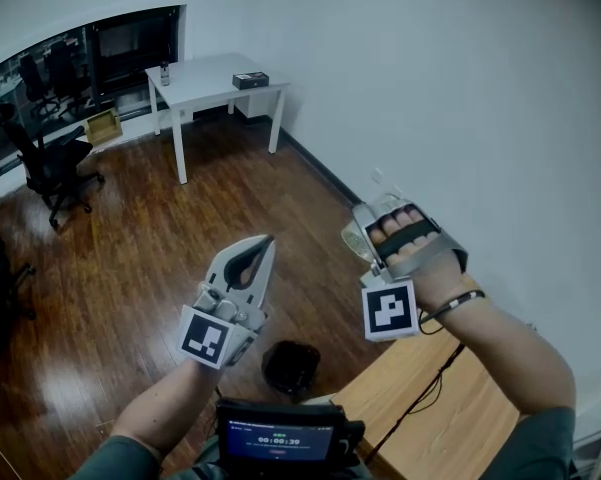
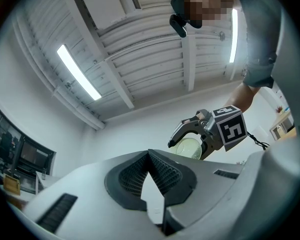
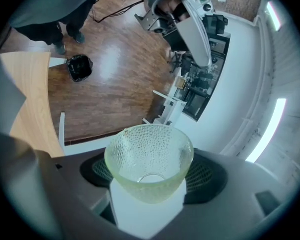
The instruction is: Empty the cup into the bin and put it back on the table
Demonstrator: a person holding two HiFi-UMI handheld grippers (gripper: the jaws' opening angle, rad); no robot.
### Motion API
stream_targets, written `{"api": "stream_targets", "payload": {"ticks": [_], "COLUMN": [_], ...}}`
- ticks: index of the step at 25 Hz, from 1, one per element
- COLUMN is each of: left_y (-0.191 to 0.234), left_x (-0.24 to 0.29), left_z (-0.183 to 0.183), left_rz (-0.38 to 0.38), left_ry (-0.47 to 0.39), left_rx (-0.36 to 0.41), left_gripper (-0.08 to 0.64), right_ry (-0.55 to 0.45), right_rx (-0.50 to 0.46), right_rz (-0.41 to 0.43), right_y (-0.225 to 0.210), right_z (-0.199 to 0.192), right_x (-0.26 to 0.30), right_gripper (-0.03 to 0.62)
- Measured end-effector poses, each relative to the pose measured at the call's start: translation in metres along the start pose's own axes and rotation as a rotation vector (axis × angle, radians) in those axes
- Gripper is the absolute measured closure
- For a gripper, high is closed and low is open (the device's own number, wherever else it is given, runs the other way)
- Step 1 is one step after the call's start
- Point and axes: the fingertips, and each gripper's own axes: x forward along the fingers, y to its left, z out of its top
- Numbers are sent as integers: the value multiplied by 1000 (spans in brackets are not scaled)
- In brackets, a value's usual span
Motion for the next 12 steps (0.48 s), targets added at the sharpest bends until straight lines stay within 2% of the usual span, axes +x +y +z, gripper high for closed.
{"api": "stream_targets", "payload": {"ticks": [6, 10, 12], "left_y": [-1, -7, -9], "left_x": [-1, -6, -6], "left_z": [1, 1, 3], "left_rz": [-12, -26, -34], "left_ry": [-1, -5, -6], "left_rx": [-2, -4, -10], "left_gripper": [569, 569, 569], "right_ry": [-2, -69, -86], "right_rx": [147, 369, 439], "right_rz": [67, 98, 119], "right_y": [10, 13, 18], "right_z": [-9, 7, 13], "right_x": [-1, -9, -11], "right_gripper": [196, 196, 195]}}
